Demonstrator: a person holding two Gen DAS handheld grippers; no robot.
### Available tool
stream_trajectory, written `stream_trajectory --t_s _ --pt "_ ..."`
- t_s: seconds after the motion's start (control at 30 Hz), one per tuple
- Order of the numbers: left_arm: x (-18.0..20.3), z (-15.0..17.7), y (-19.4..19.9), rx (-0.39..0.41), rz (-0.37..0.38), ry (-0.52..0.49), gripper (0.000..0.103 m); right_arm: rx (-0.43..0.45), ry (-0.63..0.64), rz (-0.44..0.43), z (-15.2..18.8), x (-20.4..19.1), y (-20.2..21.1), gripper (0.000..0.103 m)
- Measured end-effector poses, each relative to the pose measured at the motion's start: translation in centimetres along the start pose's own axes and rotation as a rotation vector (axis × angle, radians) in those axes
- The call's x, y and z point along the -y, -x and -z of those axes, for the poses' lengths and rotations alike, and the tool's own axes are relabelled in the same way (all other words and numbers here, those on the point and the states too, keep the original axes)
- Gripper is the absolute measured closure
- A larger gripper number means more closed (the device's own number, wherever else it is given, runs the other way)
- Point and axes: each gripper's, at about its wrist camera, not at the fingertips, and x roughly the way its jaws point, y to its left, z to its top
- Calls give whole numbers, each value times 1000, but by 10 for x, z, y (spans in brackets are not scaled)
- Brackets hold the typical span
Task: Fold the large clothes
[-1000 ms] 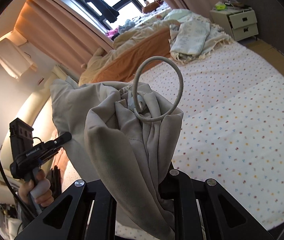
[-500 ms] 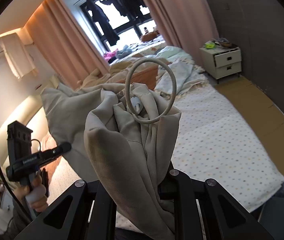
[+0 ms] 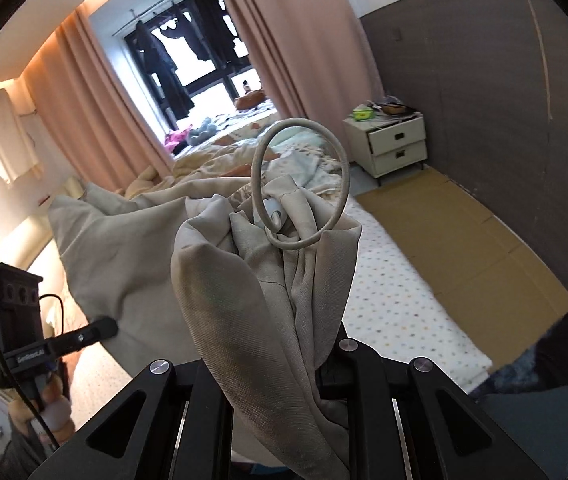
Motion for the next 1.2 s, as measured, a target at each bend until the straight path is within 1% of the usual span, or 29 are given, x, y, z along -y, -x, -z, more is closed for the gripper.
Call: stream_trajectory --t_s 0.07,0.2,0.3,0.4,0.57,0.67,0.8,0.87,0.9,0.93,0.97,1.0,1.03,1.07,1.1,1.13,1.2 --pt "6 2 -16 -22 17 -18 88 -8 -1 22 -1 12 -2 87" --pt "2 4 -54 -77 43 -8 88 -40 -22 67 -5 39 -19 87" --pt "-14 3 -89 -121 34 19 88 -71 -39 97 -8 58 -43 87" --pt "-40 -2 -123 -169 20 59 88 -103 -51 125 -13 75 -75 87" --pt "-87 -22 -169 -207 -7 116 88 -173 -51 163 -24 97 -142 87" --pt "-114 -32 -190 -221 -39 138 88 -202 -44 175 -32 107 -171 88" --pt "-152 -39 -218 -248 -51 174 87 -257 -25 207 -36 118 -210 88" --pt "-166 -41 -233 -259 -70 172 85 -284 -13 243 -35 122 -229 87" --pt "-173 -41 -241 -266 -92 170 83 -295 -16 275 -36 126 -239 85" --pt "-179 -41 -249 -273 -112 172 78 -306 -28 312 -36 130 -249 78" --pt "-186 -39 -260 -286 -131 175 64 -316 -52 351 -36 137 -261 72" --pt "-195 -36 -270 -298 -139 178 55 -319 -73 369 -36 144 -272 59" --pt "-202 -31 -277 -304 -142 184 40 -319 -89 384 -34 151 -280 47" --pt "-208 -26 -280 -306 -141 192 38 -311 -96 397 -31 157 -287 40" --pt "-215 -20 -284 -311 -136 201 38 -304 -99 414 -27 161 -291 31" --pt "-221 -13 -286 -326 -132 216 38 -293 -100 445 -23 166 -292 31" --pt "-230 -2 -285 -346 -130 242 38 -284 -123 461 -14 174 -288 31"
